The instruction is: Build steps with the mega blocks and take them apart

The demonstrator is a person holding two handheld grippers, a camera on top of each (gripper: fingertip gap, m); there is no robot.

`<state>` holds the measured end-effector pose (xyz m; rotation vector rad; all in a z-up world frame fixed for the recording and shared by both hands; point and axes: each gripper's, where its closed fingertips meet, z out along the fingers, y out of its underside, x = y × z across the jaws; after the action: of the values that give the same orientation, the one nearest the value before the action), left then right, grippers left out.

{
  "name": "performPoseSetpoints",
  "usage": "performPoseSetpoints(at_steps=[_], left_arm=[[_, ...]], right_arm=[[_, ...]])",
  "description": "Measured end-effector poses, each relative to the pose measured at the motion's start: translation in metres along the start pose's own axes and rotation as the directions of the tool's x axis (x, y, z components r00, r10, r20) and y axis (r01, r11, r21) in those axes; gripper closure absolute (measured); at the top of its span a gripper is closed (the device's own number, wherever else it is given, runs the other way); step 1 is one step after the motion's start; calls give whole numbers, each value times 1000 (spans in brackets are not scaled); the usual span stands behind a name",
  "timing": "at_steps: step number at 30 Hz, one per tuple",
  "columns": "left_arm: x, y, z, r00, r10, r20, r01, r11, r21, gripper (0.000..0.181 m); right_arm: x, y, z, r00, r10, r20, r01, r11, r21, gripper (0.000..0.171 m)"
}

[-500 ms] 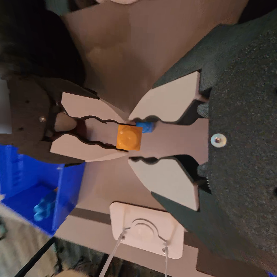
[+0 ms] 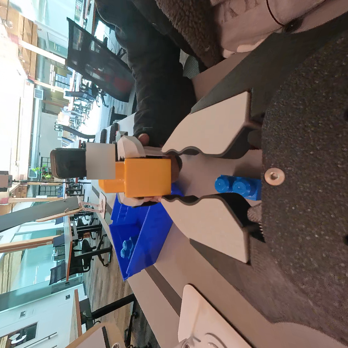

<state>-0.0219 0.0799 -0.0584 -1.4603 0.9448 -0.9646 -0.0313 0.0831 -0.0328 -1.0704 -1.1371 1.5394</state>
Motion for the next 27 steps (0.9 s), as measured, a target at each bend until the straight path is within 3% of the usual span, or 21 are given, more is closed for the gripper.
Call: performPoseSetpoints(at_steps=[4, 7, 13, 18, 25, 27], left_arm=[[-3, 8, -1, 1000, -9, 3, 9, 1000, -16, 146], [-3, 20, -4, 1000, 9, -10, -10, 996, -89, 146], [-7, 53, -7, 999, 19, -26, -25, 969, -245, 146], [-7, 75, -3, 999, 23, -41, -34, 947, -321, 146], [-5, 81, 3, 996, 81, -31, -87, 938, -335, 146], [-7, 81, 1, 994, 104, -23, -105, 930, -352, 137]], right_arm=[[1, 8, 1, 1000, 3, 2, -3, 999, -34, 136], [1, 23, 0, 1000, -19, 15, 21, 988, -150, 136], [8, 58, -11, 990, -143, -5, 127, 891, -436, 130], [12, 71, -20, 975, -221, -9, 178, 807, -563, 123], [7, 78, -29, 970, -241, 22, 197, 734, -651, 137], [11, 77, -40, 962, -271, 12, 202, 686, -699, 138]])
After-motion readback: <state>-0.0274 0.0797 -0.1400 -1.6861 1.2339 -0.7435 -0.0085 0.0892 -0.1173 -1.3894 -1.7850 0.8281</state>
